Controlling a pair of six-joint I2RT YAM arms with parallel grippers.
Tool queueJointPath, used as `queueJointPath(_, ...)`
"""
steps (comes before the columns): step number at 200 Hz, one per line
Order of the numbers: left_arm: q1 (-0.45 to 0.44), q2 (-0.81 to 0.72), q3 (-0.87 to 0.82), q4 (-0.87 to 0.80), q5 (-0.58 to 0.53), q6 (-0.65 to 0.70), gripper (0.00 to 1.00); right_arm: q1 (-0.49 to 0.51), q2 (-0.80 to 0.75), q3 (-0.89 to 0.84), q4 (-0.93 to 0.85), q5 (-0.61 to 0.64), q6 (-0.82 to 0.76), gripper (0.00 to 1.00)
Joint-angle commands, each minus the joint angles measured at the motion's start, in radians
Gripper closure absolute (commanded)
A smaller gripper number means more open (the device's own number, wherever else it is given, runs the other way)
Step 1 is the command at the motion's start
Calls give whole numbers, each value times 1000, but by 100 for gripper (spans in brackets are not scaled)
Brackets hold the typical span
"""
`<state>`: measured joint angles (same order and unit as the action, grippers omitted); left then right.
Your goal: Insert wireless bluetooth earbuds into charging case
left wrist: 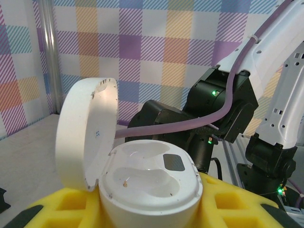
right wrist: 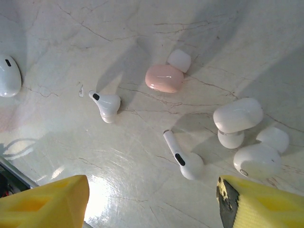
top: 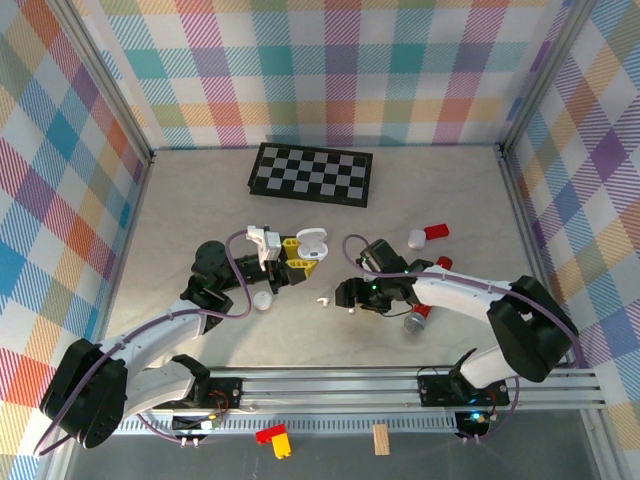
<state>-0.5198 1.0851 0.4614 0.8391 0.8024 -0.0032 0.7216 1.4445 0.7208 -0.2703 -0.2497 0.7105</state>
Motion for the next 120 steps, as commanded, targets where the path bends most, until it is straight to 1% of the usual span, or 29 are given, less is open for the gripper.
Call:
queueJointPath(1, 14, -23, -7, 25, 9, 5, 71, 2, -56, 27, -58, 47, -55, 29)
queueJointPath(26, 17, -22, -7, 28, 7, 7, 71, 0, -73, 52, -141, 138, -120, 29)
queueJointPath(40, 18, -22, -7, 29, 7, 7, 71, -15, -62, 65, -144, 150, -142, 29)
queueJointPath(71, 20, -29, -9, 25, 6, 6, 71, -59, 12, 98, -129, 110, -187, 28)
queueJointPath(89, 20, -33, -11, 22, 4, 5, 71, -71, 58, 122, -121, 96, -218, 28)
queueJointPath(120, 20, -37, -16, 23, 2, 5, 71, -86, 133, 145, -121, 33, -256, 27)
